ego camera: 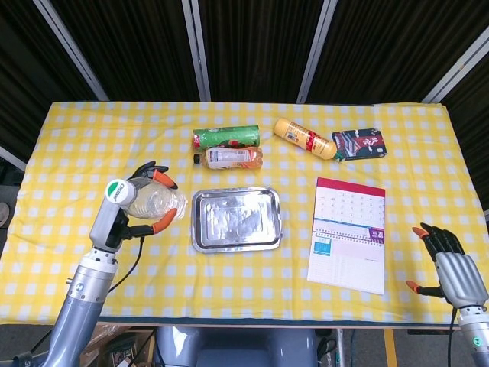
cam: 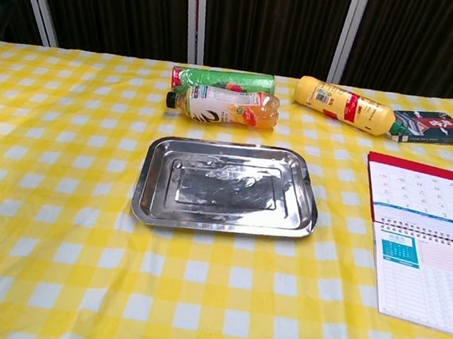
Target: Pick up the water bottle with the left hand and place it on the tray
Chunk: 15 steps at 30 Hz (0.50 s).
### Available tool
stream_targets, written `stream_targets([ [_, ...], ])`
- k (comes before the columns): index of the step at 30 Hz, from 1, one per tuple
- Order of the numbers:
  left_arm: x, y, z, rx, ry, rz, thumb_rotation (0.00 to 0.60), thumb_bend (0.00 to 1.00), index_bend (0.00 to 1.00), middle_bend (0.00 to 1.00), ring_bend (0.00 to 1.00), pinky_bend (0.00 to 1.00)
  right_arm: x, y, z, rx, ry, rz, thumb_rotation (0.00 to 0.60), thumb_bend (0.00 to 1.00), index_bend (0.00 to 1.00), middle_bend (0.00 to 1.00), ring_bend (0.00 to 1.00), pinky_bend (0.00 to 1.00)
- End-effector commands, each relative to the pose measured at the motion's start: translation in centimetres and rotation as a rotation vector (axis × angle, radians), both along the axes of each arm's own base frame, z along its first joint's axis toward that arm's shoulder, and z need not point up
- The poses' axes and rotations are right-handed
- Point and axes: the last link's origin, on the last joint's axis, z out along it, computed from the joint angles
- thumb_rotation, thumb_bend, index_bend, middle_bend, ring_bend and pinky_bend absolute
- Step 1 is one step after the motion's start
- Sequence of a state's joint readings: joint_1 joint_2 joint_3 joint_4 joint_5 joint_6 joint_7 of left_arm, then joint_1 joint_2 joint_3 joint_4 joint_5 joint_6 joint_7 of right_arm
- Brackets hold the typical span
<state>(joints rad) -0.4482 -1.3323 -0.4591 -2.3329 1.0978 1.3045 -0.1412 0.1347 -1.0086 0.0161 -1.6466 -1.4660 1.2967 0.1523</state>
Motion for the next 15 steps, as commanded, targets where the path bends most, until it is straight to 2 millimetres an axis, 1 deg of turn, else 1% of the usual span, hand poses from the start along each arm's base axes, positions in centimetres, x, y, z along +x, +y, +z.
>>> stream_targets([
  [1, -3.1, 0.4, -1.6, -0.047, 0.030, 0.087, 0.600, 0.51, 0.76, 0.77, 0.21, 0.08, 0.0, 0.0, 0.0, 0.001, -0.001, 0.000, 0.600, 0.16, 0.13, 0.07, 0.00, 0.00],
  [2, -4.3, 0.8, -2.2, -0.060, 0.045, 0.112, 0.600, 0.51, 0.76, 0.77, 0.21, 0.08, 0.0, 0.0, 0.0, 0.001, 0.000, -0.001, 0.600, 0.16, 0.13, 0.07, 0.00, 0.00],
  [3, -5.0, 1.0, -2.6, -0.067, 0.054, 0.123, 0.600, 0.51, 0.76, 0.77, 0.21, 0.08, 0.0, 0.0, 0.0, 0.001, 0.001, -0.002, 0.600, 0.16, 0.13, 0.07, 0.00, 0.00],
  [4, -6.2, 1.3, -3.2, -0.082, 0.063, 0.149, 0.600, 0.51, 0.76, 0.77, 0.21, 0.08, -0.1, 0.0, 0.0, 0.000, 0.001, -0.004, 0.600, 0.16, 0.13, 0.07, 0.00, 0.00],
  [6, -8.0, 1.7, -4.1, -0.104, 0.071, 0.182, 0.600, 0.51, 0.76, 0.77, 0.21, 0.08, -0.1, -0.1, 0.0, -0.001, 0.002, -0.006, 0.600, 0.16, 0.13, 0.07, 0.00, 0.00],
  [8, -10.4, 2.1, -5.1, -0.123, 0.081, 0.227, 0.600, 0.51, 0.76, 0.77, 0.21, 0.08, -0.2, -0.1, 0.0, -0.001, 0.003, -0.010, 0.600, 0.16, 0.13, 0.07, 0.00, 0.00],
  [9, -11.0, 2.2, -5.3, -0.129, 0.082, 0.236, 0.600, 0.51, 0.76, 0.77, 0.21, 0.08, -0.2, -0.1, 0.0, -0.001, 0.004, -0.011, 0.600, 0.16, 0.13, 0.07, 0.00, 0.00],
  [10, -12.1, 2.3, -5.7, -0.138, 0.082, 0.257, 0.600, 0.51, 0.76, 0.77, 0.21, 0.08, -0.2, -0.1, 0.0, -0.002, 0.004, -0.012, 0.600, 0.16, 0.13, 0.07, 0.00, 0.00],
  [13, -14.1, 2.6, -6.3, -0.150, 0.068, 0.293, 0.600, 0.51, 0.77, 0.77, 0.21, 0.08, -0.2, -0.1, 0.0, -0.001, 0.007, -0.012, 0.600, 0.16, 0.13, 0.07, 0.00, 0.00],
  [15, -14.8, 2.7, -6.3, -0.145, 0.050, 0.299, 0.600, 0.51, 0.77, 0.77, 0.21, 0.08, -0.2, -0.1, -0.1, 0.002, 0.008, -0.012, 0.600, 0.16, 0.13, 0.07, 0.00, 0.00],
])
